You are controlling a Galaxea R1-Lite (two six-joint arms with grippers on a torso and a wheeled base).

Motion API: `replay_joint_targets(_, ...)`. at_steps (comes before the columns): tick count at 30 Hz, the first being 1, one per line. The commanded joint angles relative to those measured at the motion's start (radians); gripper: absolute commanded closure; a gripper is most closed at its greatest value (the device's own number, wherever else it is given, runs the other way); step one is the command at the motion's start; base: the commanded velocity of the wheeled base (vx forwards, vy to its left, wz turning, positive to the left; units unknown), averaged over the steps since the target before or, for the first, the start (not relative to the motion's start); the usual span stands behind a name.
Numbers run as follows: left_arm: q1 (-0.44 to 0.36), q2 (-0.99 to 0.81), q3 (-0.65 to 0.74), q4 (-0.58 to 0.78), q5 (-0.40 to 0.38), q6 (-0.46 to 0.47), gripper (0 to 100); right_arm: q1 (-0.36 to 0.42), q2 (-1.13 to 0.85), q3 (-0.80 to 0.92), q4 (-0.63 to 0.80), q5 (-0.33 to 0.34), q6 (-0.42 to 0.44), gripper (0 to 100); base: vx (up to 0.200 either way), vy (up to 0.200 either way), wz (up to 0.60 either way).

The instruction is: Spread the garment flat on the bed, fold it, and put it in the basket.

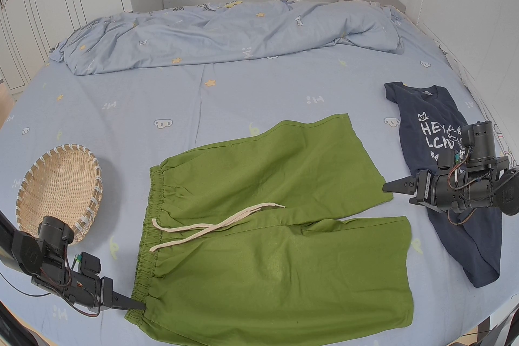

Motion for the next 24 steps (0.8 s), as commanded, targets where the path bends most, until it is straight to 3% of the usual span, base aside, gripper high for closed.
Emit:
replay_joint_targets(1,0.021,-0.015,0.000,0.000,0.001,0.001,100,-0.001,0.003,0.005,-0.001,-0.001,-0.003,0,0.000,0.000,0.00)
replay_joint_targets(10,0.096,-0.062,0.030,0.005,0.004,0.006,100,-0.016,-0.077,0.137,0.017,0.011,-0.069,0,0.000,0.000,0.00)
replay_joint_targets(18,0.090,-0.067,0.047,-0.007,0.001,0.004,100,0.016,-0.160,0.310,0.097,0.022,-0.122,0,0.000,0.000,0.00)
replay_joint_targets(19,0.088,-0.065,0.052,-0.009,-0.004,0.004,100,0.028,-0.172,0.379,0.097,0.070,-0.130,0,0.000,0.000,0.00)
replay_joint_targets(24,0.085,-0.064,0.050,-0.009,-0.005,0.003,100,0.030,-0.166,0.444,0.097,0.157,-0.144,0,0.000,0.000,0.00)
